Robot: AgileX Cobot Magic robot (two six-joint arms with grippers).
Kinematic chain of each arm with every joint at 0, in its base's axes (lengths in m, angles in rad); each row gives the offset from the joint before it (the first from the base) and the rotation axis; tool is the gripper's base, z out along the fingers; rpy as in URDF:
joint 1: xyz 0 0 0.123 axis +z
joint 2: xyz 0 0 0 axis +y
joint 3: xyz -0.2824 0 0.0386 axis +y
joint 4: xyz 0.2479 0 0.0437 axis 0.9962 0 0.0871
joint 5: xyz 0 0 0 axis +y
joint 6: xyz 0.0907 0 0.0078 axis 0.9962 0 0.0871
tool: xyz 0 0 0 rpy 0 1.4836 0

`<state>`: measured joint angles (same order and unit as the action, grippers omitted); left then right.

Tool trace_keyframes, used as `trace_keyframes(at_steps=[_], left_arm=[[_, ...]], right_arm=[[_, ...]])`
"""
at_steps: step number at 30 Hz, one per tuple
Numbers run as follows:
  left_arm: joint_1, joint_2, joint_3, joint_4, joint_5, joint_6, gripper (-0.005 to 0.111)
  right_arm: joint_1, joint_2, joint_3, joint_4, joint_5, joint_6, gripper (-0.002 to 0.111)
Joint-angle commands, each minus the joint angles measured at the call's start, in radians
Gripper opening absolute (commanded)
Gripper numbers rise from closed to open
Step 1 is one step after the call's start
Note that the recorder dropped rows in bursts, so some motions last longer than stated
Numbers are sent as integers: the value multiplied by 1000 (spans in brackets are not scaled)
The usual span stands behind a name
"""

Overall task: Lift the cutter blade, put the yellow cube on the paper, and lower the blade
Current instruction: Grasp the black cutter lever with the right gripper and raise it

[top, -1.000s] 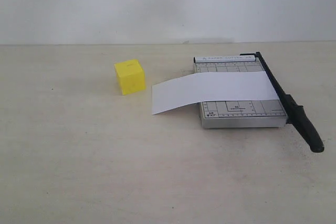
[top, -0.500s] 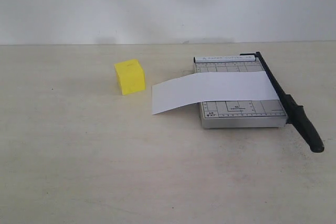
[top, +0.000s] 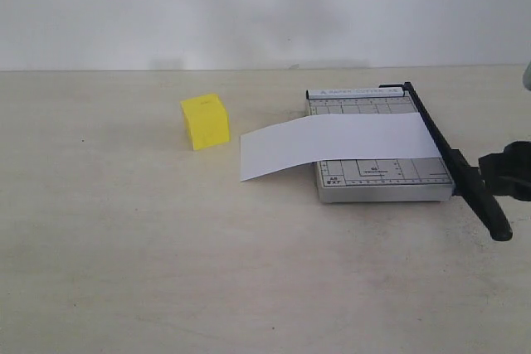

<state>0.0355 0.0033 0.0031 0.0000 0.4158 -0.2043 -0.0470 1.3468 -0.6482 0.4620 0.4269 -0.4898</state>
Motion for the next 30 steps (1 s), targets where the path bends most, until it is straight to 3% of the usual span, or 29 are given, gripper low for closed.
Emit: trace_keyframes(at_steps=[1,11,18,27,30], left_arm=[[0,-3,-3,0,-6,-5,4],[0,-3,-3,0,-6,-5,4],[0,-3,-3,0,-6,-5,4],[0,-3,-3,0,-6,-5,4],[0,-3,-3,0,-6,-5,4]], right_arm=[[-2,80,-7,29,-58,-7,53],[-2,213,-7,31,-62,-8,50],[-2,210,-14,29,-12,-14,0],[-2,208,-134,27,138,-20,0],[-2,185,-163,27,111,-18,0]])
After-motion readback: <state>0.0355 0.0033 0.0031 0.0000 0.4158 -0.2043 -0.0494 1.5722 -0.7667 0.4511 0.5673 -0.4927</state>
